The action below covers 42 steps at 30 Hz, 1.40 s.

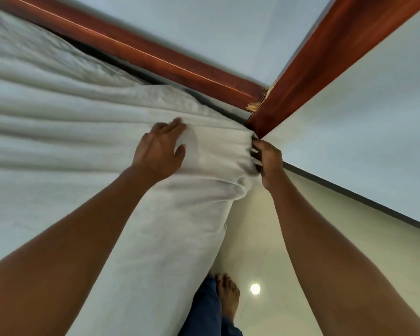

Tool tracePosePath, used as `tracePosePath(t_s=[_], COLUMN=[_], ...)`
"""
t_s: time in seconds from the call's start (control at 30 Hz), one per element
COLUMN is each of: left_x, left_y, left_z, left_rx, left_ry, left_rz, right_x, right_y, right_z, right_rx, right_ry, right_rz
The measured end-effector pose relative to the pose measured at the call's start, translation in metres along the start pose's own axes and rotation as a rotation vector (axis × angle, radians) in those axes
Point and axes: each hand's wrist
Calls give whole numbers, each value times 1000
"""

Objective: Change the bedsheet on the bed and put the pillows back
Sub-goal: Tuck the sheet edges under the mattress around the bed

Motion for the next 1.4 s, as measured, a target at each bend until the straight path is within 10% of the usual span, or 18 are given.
tracePosePath(t_s=[0.37, 0.63, 0.7, 0.87, 1.0, 1.23, 1.4], left_x=[37, 71, 74, 58, 44, -39, -149], left_y=[-8, -10, -11, -15, -29, -50, -75], left_z=[16, 35, 39, 38, 28, 25, 33], left_rx=[102, -64, -122, -247, -204, 42, 58], left_ry=[-33, 50, 68, 103, 36, 117, 308], left_rz=[138, 218, 262, 352, 94, 38, -4], right_x=[11, -24, -11, 2, -6, -60, -139], right_y=[-46, 14, 5, -34, -34, -23, -25], right_z=[6, 5, -3, -2, 9, 25, 53], right_rx=[-59, -432, -541, -182, 76, -139, -858], right_ry=[4, 194, 237, 133, -8, 139, 470], right_rz=[424, -60, 58, 432, 178, 42, -62])
Point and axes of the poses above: each hand's wrist, its own x-axis towards the middle knuckle, its own y-axis out of the back of the hand, z = x × y, and after that the axes turned 5 degrees about y, right-handed
